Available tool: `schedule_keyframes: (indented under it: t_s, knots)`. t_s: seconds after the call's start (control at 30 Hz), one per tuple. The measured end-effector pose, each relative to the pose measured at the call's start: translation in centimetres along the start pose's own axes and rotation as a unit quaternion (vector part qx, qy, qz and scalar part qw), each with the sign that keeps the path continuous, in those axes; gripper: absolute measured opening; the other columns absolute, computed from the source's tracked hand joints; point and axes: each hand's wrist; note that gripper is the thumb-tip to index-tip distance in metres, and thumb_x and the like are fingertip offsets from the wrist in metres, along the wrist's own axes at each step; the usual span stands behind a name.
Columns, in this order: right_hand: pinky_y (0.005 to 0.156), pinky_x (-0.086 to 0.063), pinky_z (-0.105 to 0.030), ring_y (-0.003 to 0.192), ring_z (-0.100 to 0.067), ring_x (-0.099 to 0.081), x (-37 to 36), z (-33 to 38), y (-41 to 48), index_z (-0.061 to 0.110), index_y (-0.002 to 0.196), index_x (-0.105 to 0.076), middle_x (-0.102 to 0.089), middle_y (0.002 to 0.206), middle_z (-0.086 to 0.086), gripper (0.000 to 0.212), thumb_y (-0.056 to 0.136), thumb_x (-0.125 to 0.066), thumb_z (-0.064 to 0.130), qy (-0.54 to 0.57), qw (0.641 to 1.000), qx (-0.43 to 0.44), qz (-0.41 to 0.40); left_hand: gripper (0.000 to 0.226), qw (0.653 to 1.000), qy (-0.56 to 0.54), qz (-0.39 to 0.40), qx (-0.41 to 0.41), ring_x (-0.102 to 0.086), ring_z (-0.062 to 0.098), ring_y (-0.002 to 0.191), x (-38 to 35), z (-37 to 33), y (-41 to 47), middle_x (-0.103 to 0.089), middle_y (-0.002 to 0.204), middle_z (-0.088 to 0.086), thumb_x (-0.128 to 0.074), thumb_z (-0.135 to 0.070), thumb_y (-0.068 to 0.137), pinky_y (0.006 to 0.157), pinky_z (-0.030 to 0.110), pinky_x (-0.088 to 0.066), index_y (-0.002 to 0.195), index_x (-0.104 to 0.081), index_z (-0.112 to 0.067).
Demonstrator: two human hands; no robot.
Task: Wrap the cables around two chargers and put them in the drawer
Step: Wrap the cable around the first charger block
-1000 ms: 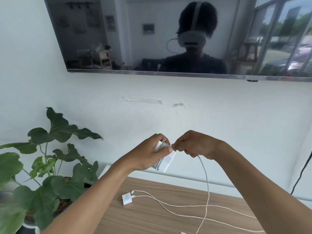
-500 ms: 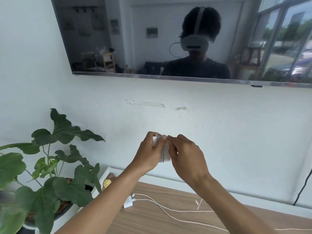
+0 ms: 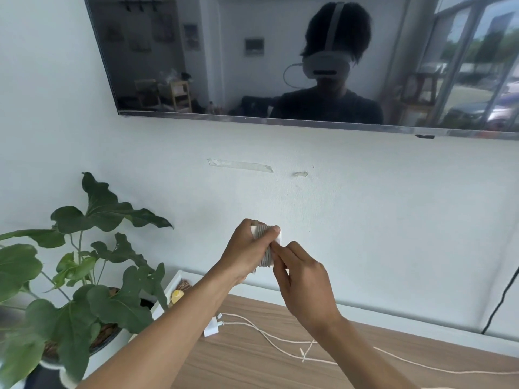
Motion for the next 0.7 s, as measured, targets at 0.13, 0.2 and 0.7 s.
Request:
schedule_keyframes:
  t_s: [0.13, 0.2, 0.7]
  knots:
    - [0.040, -0.038, -0.027, 0.046, -0.012, -0.033, -0.6, 0.1, -2.3, 0.017, 0.117, -0.064, -0.044, 0.075, 0.010, 0.031, 0.095, -0.044, 0.020, 0.068, 0.997, -0.018, -0.031, 0.027, 0.999, -0.001, -0.026, -0.020, -0.054, 0.013, 0.061, -0.3, 0.9, -0.1, -0.055, 0.079, -0.002, -0.065, -0.033, 0.089, 0.036, 0.016, -0.034, 0.101, -0.056, -0.011]
    - [0.043, -0.034, -0.018, 0.048, -0.008, -0.032, -0.8, -0.1, -2.9, 0.018, 0.117, -0.065, -0.039, 0.076, 0.017, 0.028, 0.095, -0.047, 0.018, 0.098, 0.994, -0.025, -0.047, 0.025, 0.999, -0.011, -0.031, -0.024, -0.055, 0.015, 0.065, -0.5, 1.1, -0.1, -0.056, 0.080, -0.001, -0.066, -0.032, 0.088, 0.044, 0.020, -0.042, 0.099, -0.057, -0.011]
    - [0.045, -0.028, -0.025, 0.047, -0.015, -0.031, -1.0, -1.5, -3.3, 0.019, 0.072, -0.066, -0.056, 0.062, 0.000, 0.016, 0.087, -0.066, 0.025, 0.431, 0.848, -0.308, 0.016, 0.017, 0.987, -0.157, 0.027, 0.006, -0.067, 0.031, 0.065, -1.5, 1.1, -0.5, -0.059, 0.072, 0.003, -0.067, -0.029, 0.077, 0.054, 0.029, -0.037, 0.086, -0.059, -0.016]
Point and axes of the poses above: each hand's wrist, its own y-axis towards the middle knuckle, its own x-axis out of the back of the hand, z = x × y
